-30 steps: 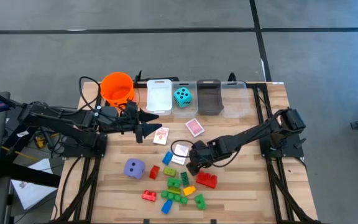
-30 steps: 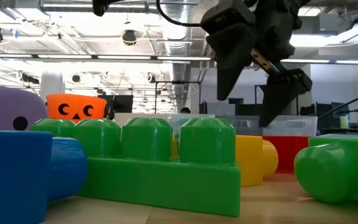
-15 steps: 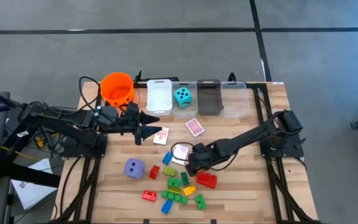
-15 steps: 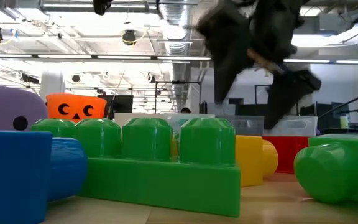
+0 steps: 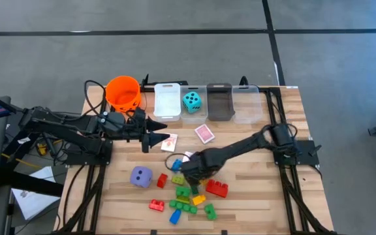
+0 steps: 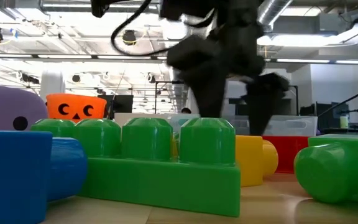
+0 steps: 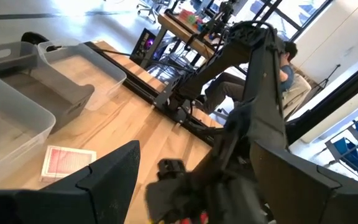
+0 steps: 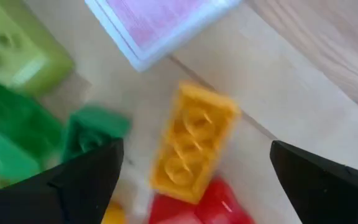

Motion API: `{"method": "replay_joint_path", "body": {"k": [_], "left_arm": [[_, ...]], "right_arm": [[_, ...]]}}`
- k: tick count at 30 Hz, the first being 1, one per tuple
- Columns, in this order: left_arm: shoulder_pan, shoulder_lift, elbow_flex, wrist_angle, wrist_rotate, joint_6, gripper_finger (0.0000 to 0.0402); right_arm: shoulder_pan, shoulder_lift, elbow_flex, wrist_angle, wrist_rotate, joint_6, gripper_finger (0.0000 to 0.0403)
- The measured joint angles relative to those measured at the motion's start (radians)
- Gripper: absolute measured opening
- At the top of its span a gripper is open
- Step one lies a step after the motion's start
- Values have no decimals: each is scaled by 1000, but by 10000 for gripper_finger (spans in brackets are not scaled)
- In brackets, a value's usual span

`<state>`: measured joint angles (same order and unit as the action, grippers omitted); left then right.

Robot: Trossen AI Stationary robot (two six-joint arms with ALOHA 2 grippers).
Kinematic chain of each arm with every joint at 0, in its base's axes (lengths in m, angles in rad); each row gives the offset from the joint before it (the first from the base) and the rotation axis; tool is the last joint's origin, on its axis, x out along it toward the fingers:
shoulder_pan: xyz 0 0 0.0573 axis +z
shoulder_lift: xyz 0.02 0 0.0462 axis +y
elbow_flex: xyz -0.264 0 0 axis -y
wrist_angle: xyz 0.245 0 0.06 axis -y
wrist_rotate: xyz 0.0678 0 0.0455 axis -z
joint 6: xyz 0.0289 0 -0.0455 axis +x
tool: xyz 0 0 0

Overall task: Pick & Place Toys
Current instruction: Put the small yellow game piece into the black bin

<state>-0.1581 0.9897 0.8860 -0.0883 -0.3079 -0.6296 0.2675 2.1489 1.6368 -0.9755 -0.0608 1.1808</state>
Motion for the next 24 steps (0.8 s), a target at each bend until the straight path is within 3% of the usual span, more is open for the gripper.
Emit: {"method": "replay_joint_path", "body": {"k": [6, 12, 16, 23, 24], "left_arm": [[0, 0, 0, -5, 20, -3, 298], [0, 0, -1, -9, 36, -3, 298], [0, 0, -1, -9, 36, -3, 298], [0, 0, -1, -9, 36, -3, 298], [0, 0, -1, -8, 36, -3, 298]], "right_arm": [[-9, 108, 80, -52, -104, -8, 397], [-1, 142, 130, -88, -104, -15, 378], [0, 133, 133, -81, -60, -6, 312], [0, 132, 170, -142, -43, -23, 120], [3, 132, 179, -162, -39, -37, 118]]}}
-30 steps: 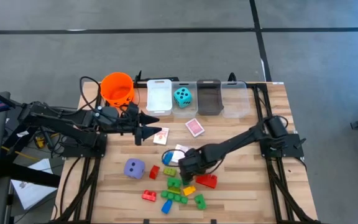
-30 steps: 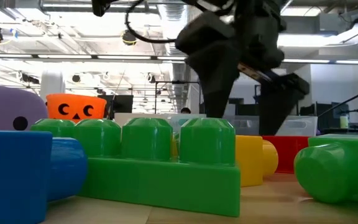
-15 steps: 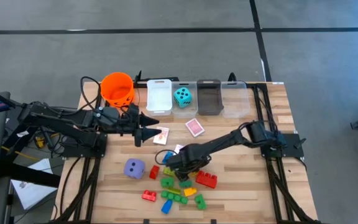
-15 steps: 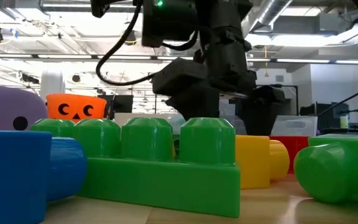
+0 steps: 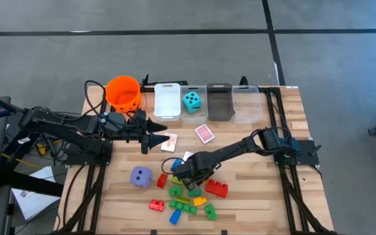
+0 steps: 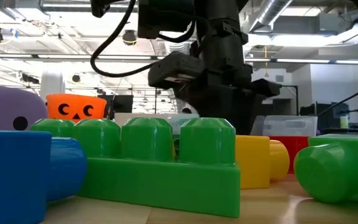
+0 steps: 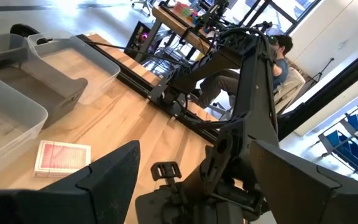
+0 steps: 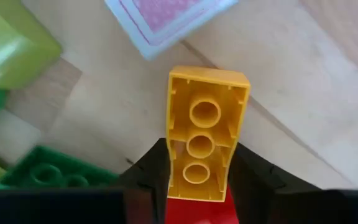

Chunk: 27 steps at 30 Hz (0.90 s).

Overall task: Pick & Place Toys
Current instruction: Put the small yellow game piece into the black bin

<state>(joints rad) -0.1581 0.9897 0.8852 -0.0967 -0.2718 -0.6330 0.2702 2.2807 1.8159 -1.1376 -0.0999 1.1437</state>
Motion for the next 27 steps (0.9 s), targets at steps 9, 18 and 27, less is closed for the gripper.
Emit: {"method": "replay_joint_path", "body": {"k": [9, 18, 27], "left_arm": [[0, 0, -1, 10, -12, 0, 298], [38, 0, -1, 62, -48, 0, 298], [86, 0, -1, 178, -52, 0, 298]], "right_arm": [[14, -125, 132, -185, 204, -42, 124], [-36, -408, 148, -437, 606, 52, 124], [-201, -668, 51, -431, 877, -119, 124]]}}
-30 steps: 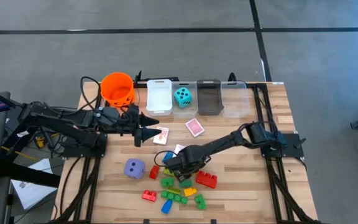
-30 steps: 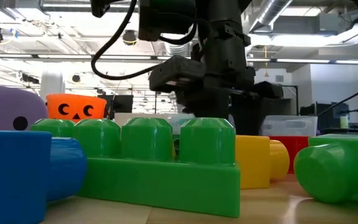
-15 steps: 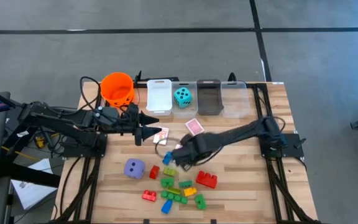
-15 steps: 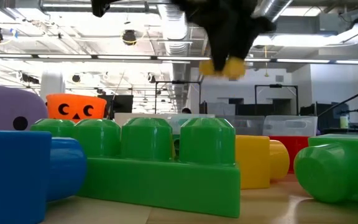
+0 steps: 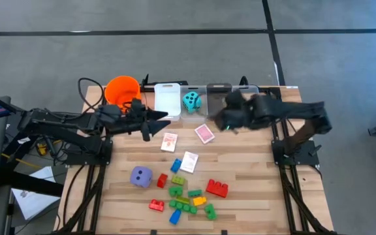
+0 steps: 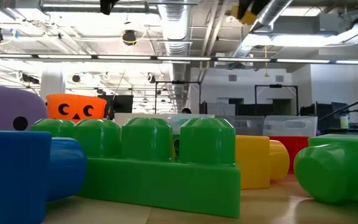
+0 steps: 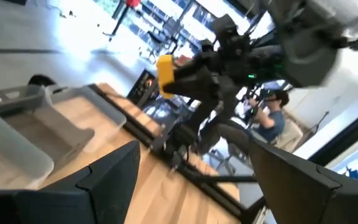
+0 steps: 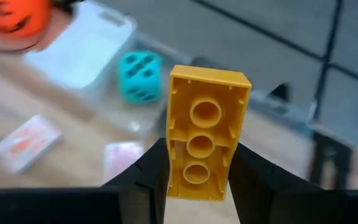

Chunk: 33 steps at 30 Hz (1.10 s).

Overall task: Pick & Place Toys
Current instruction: Put the small yellow game piece into the black bin, then put the large red game piece into the right transparent bin

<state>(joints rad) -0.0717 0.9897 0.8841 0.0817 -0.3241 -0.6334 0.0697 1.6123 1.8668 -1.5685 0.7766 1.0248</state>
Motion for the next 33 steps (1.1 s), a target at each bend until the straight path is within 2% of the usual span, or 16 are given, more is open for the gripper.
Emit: {"method": "replay_joint_path", "body": {"k": [5, 8, 12, 17, 20, 25, 29, 33], "left_arm": [[1, 0, 0, 34, 1, -5, 298], [1, 0, 0, 40, 1, -33, 298], [1, 0, 0, 44, 1, -65, 298], [1, 0, 0, 50, 2, -112, 298], [1, 0, 0, 53, 2, -115, 298], [0, 0, 0, 63, 2, -158, 298], [-3, 0, 0, 63, 3, -165, 298], [-6, 0, 0, 81, 2, -165, 298]], "right_arm": [[-180, -99, -132, 45, 29, -176, 124], [-286, -144, -242, 171, -2, -329, 124], [-424, -199, -430, 462, -153, -541, 124], [-562, -200, -607, 779, -416, -640, 124], [-620, -159, -642, 888, -506, -676, 124], [-672, -61, -645, 991, -519, -792, 141], [-692, 9, -645, 1030, -525, -819, 176], [-696, 49, -644, 1028, -578, -833, 220]]}}
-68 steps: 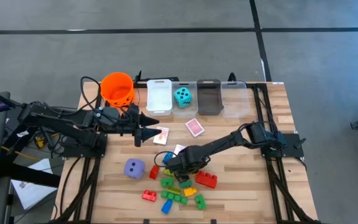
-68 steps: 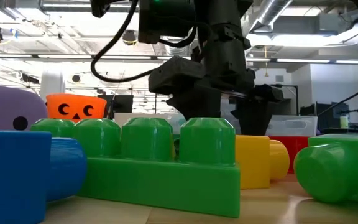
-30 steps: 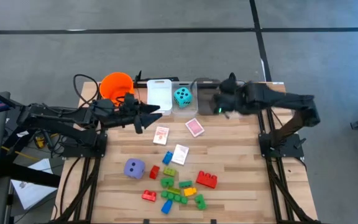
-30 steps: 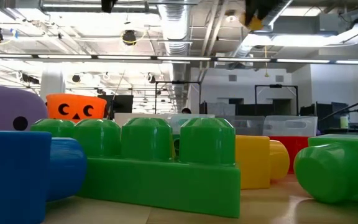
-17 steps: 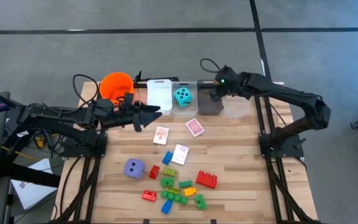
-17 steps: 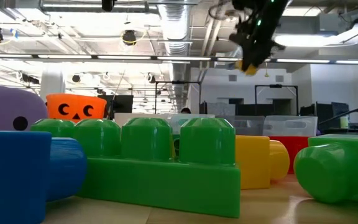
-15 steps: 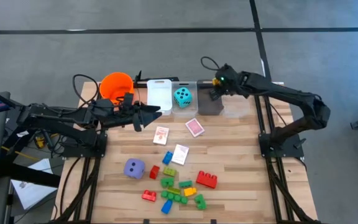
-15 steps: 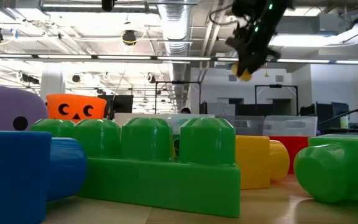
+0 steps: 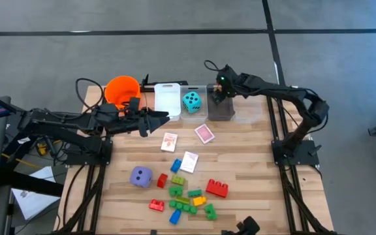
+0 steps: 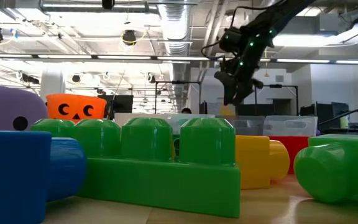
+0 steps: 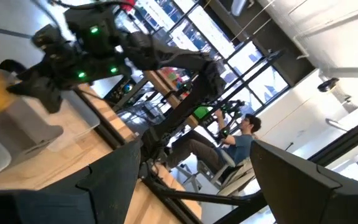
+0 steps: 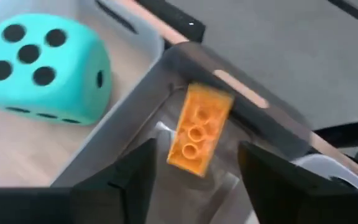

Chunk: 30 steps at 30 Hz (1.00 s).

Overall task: Pick & Place Toys
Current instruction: Put the large red game piece into the right transparent bin

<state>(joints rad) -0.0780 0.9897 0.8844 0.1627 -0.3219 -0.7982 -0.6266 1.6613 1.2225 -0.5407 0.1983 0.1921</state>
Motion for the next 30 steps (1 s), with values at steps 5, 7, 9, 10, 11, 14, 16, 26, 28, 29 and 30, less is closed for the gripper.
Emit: {"method": "replay_joint_path", "body": {"k": [5, 7, 9, 10, 11, 14, 16, 26, 28, 29, 30], "left_arm": [[0, 0, 0, 37, -45, 0, 298], [0, 0, 0, 57, -48, 0, 298], [0, 2, 0, 77, -49, 0, 298], [0, 8, 0, 91, -49, 0, 298], [0, 11, 1, 99, -49, 0, 298], [2, 24, 2, 120, -53, 23, 298], [12, 35, 1, 114, -53, 63, 298], [55, 74, 0, 87, 43, 192, 298], [52, 73, 0, 61, 85, 221, 298], [48, 72, 0, 48, 103, 235, 298], [44, 71, 0, 39, 116, 248, 298]], "right_arm": [[9, 8, 0, 0, -17, -59, 269], [17, 2, 0, -10, -18, -70, 283], [31, -20, 0, -37, -27, -78, 292], [42, -37, 0, -50, -45, -85, 295], [57, -57, 0, -67, -65, -87, 297], [128, -130, 0, -108, -100, -73, 299], [192, -188, 0, -132, -96, -23, 299], [587, -348, 1, -98, 198, 424, 296], [660, -344, 1, -101, 311, 541, 296], [693, -339, 1, -108, 359, 606, 296], [726, -332, 1, -112, 397, 668, 296]]}}
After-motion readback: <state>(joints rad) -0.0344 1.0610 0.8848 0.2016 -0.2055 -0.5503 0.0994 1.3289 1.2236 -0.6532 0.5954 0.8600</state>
